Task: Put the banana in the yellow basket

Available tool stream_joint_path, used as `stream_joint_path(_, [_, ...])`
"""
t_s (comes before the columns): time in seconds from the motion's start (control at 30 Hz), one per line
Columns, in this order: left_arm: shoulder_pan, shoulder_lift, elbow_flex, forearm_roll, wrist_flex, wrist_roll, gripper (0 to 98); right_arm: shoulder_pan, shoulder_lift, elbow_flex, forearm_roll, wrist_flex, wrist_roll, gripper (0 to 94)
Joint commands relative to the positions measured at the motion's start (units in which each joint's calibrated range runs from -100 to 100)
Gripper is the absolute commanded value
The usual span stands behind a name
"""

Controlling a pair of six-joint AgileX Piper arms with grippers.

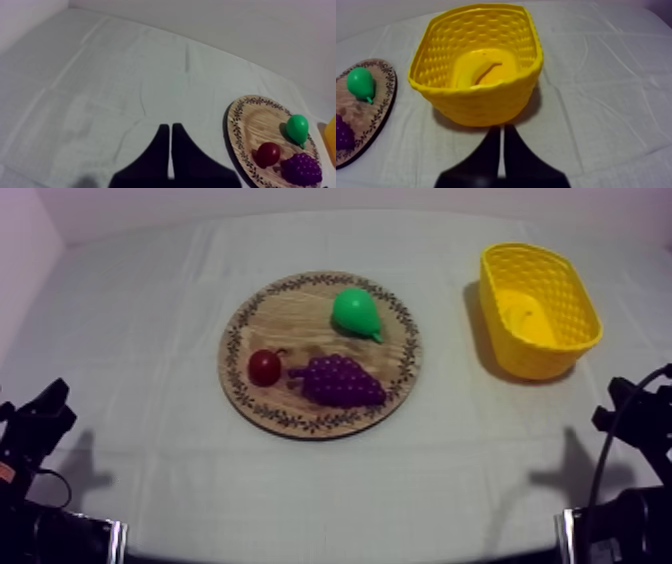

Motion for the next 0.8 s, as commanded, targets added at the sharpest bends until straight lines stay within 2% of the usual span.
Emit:
stream_joint_path(0.0, [0.0, 0.0, 0.0, -0.02, 0.0, 0.0, 0.1, 0.3, 0.0, 0.2, 0.0, -1.9, 2.0, 0.6])
stream_joint_path(0.13, [0.0, 0.0, 0.0, -0.02, 0.0, 0.0, 0.1, 0.6, -0.1, 0.3, 0.0, -2.7, 6.1, 0.6])
stream_joint_path(0.27, [0.0, 0.0, 0.0, -0.02, 0.0, 0.0, 0.1, 0.6, -0.1, 0.4, 0.0, -2.9, 8.4, 0.6])
stream_joint_path(0.77, [0.0, 0.0, 0.0, -0.02, 0.0, 0.0, 0.1, 0.6, -0.1, 0.4, 0.0, -3.0, 9.1, 0.6])
